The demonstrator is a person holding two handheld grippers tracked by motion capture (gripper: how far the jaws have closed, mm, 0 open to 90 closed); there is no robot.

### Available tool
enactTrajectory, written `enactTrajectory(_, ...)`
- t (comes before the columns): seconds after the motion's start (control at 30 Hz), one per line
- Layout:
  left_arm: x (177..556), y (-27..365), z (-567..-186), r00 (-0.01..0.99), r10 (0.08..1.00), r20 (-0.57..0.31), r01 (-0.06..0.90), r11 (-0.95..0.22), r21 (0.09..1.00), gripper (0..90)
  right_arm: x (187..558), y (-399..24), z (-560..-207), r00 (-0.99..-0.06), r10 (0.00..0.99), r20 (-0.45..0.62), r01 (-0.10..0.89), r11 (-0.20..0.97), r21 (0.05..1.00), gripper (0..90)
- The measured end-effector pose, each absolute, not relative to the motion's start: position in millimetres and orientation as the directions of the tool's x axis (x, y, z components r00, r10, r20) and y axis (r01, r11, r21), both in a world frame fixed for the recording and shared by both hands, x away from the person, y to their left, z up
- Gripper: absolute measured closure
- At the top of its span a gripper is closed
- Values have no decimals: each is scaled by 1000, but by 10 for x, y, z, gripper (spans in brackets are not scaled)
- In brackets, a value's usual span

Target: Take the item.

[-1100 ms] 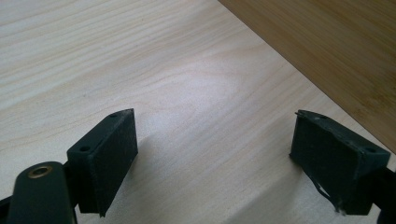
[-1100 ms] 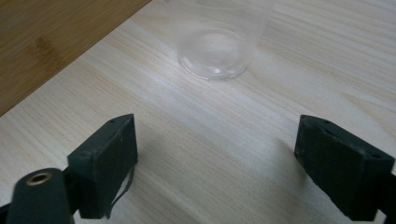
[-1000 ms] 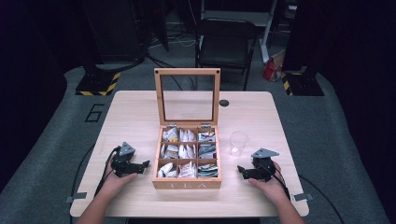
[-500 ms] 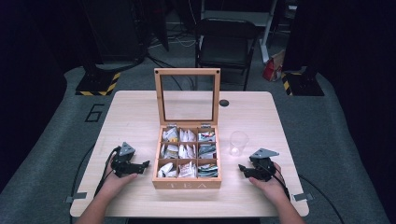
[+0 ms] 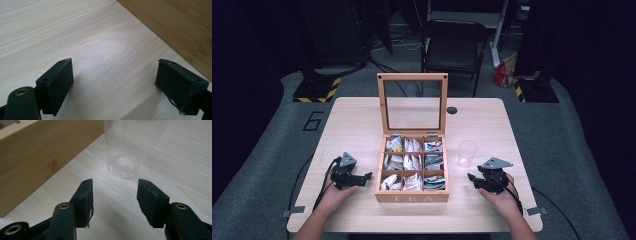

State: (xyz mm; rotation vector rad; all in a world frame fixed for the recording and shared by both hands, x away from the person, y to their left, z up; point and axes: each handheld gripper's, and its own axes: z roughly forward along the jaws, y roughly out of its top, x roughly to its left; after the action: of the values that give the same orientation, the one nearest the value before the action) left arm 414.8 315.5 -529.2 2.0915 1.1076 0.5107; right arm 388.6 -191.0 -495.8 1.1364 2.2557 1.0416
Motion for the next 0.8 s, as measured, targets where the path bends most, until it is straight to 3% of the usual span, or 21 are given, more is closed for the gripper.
enactTrajectory(0.8,4137,3142,-5301,547,837,3,560,-368,742,142,3787,-1675,-4672,-696,716,-46,415,454,789,430)
